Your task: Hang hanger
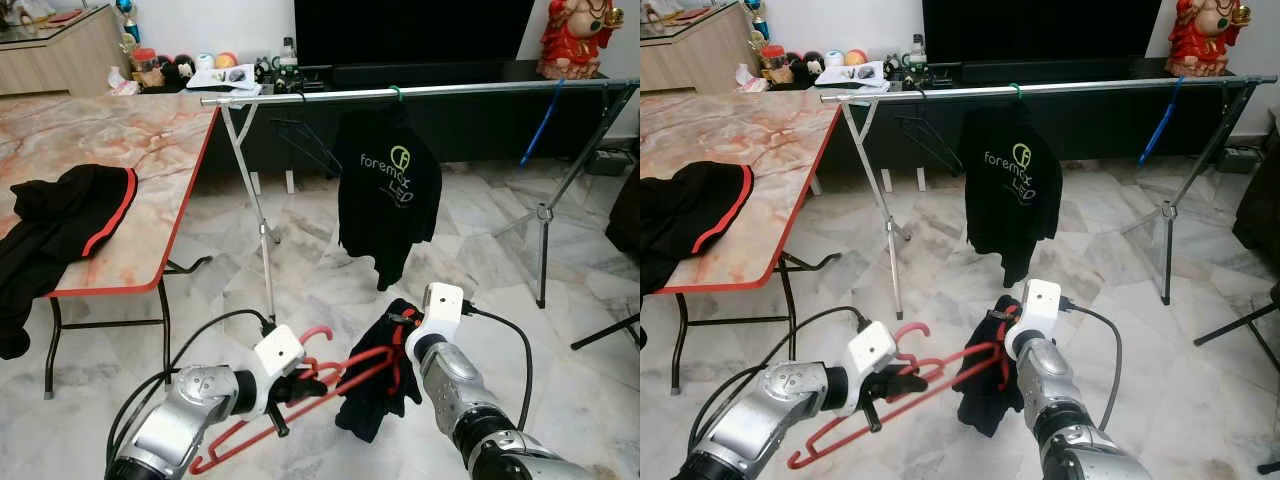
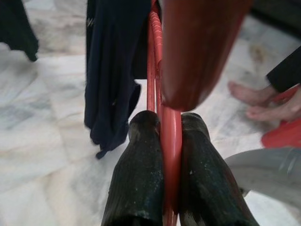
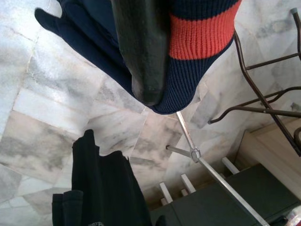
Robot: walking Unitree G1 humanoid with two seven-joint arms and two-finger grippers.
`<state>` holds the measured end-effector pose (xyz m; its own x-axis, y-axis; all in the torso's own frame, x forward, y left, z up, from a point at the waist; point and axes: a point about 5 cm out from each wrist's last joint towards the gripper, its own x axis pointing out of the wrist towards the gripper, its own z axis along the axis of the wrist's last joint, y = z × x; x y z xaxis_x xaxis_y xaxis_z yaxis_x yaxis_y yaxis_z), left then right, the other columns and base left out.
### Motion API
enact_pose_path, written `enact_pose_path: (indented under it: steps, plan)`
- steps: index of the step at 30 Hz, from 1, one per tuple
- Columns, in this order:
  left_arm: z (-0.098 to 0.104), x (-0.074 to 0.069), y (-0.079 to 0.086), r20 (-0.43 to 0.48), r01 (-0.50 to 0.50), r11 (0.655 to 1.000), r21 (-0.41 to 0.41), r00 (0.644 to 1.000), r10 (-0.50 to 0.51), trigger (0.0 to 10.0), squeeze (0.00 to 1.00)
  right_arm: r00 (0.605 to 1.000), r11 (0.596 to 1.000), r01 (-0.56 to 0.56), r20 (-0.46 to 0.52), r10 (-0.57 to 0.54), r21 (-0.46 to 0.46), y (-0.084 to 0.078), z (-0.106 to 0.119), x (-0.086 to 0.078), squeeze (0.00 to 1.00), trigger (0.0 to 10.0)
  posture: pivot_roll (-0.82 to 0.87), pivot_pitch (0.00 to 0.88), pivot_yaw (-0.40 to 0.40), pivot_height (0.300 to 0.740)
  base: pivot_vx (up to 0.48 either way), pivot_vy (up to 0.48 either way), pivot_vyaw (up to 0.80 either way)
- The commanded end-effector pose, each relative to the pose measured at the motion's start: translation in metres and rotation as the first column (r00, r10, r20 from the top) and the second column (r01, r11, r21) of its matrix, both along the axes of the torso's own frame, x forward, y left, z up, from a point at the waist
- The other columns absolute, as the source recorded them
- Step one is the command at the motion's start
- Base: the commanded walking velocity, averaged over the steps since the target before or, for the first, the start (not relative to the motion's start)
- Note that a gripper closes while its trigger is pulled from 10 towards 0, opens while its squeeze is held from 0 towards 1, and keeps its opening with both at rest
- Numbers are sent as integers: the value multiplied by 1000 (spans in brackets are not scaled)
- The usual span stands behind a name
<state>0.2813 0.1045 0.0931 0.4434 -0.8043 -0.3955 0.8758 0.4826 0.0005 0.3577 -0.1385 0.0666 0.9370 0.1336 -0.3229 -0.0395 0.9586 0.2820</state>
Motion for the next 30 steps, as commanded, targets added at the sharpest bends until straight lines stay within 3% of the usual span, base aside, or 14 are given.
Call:
enact_pose_path:
  steps: [1, 3, 6, 13, 18, 24, 30]
  plan:
    - [6, -1, -1, 7, 11, 1000, -24, 1000, -11, 10000, 0, 1000, 1000, 7, 3, -7, 17, 2, 0, 0, 0, 10000, 126, 71, 32, 740, 0, 0, 0]
    - [5, 1, -1, 20, -4, 1000, -6, 1000, 5, 10000, 0, 1000, 1000, 8, 0, -8, 15, 2, 0, 0, 0, 10000, 126, 71, 32, 740, 0, 0, 0]
    - [-3, 9, 2, 62, -79, 992, 96, 995, 74, 10000, 0, 1000, 1000, 18, -1, -18, 23, 3, 1, 1, 0, 10000, 125, 70, 33, 740, 0, 0, 0]
    - [-7, 14, 9, 83, -162, 976, 145, 985, 152, 10000, 0, 999, 999, 43, -13, -43, 24, 0, -4, -3, 0, 10000, 122, 70, 34, 740, 0, 0, 0]
    - [-6, 15, 6, 75, -164, 980, 110, 985, 157, 10000, 0, 999, 999, 48, -15, -47, 25, 0, -5, -4, 0, 10000, 121, 69, 35, 740, 0, 0, 0]
    - [-2, 5, 0, 39, -55, 997, 61, 998, 53, 10000, 0, 1000, 1000, 6, -7, -6, -2, 3, -5, -4, 0, 10000, 123, 68, 33, 740, 0, 0, 0]
    - [3, 2, -5, 32, -25, 1000, -2, 999, 25, 10000, 0, 1000, 999, -23, 0, 23, -26, 4, -4, -3, 0, 10000, 123, 68, 33, 740, 0, 0, 0]
